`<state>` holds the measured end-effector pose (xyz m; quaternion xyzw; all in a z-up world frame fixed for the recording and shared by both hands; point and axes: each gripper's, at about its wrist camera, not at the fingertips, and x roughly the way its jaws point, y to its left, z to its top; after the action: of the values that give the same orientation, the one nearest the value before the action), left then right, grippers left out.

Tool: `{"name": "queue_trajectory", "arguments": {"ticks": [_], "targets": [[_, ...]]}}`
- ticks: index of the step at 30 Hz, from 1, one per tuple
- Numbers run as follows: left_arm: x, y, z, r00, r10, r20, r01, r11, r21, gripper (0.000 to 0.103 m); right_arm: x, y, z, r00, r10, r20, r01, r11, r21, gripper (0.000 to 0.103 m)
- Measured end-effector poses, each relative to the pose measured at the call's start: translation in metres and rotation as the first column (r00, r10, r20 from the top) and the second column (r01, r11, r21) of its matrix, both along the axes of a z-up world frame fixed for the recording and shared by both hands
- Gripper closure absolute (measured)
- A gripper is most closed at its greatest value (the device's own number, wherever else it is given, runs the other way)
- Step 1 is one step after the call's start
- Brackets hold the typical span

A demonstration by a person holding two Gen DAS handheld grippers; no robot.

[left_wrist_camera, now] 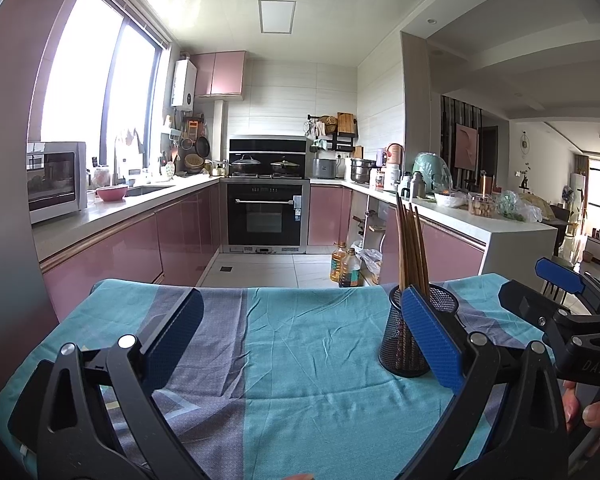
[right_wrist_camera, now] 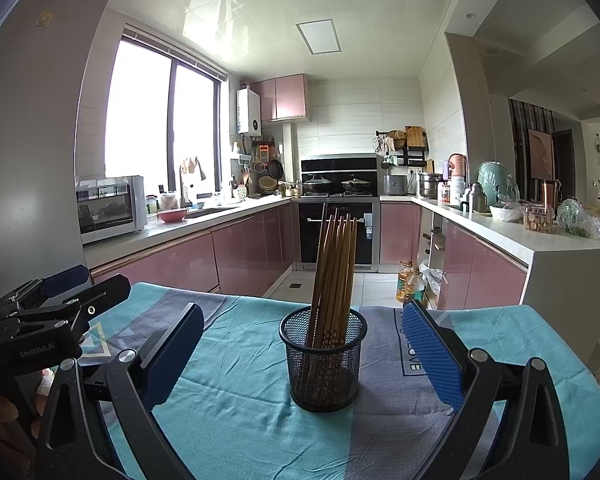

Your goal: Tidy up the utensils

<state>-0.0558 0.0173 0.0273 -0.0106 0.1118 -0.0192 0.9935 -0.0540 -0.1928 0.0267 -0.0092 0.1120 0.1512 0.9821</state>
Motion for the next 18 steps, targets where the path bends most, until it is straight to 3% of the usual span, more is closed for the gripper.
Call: {"name": "queue_trajectory", "arguments": {"ticks": [18], "targets": [[-0.0003, 0.0005, -0.0004, 1.000, 0.001, 0.000, -0.001, 1.000, -0.001, 0.006, -0.0010, 0.0023, -0.0003, 1.000, 0.001, -0.003, -0.001, 1.000, 0.002, 0.007]]}}
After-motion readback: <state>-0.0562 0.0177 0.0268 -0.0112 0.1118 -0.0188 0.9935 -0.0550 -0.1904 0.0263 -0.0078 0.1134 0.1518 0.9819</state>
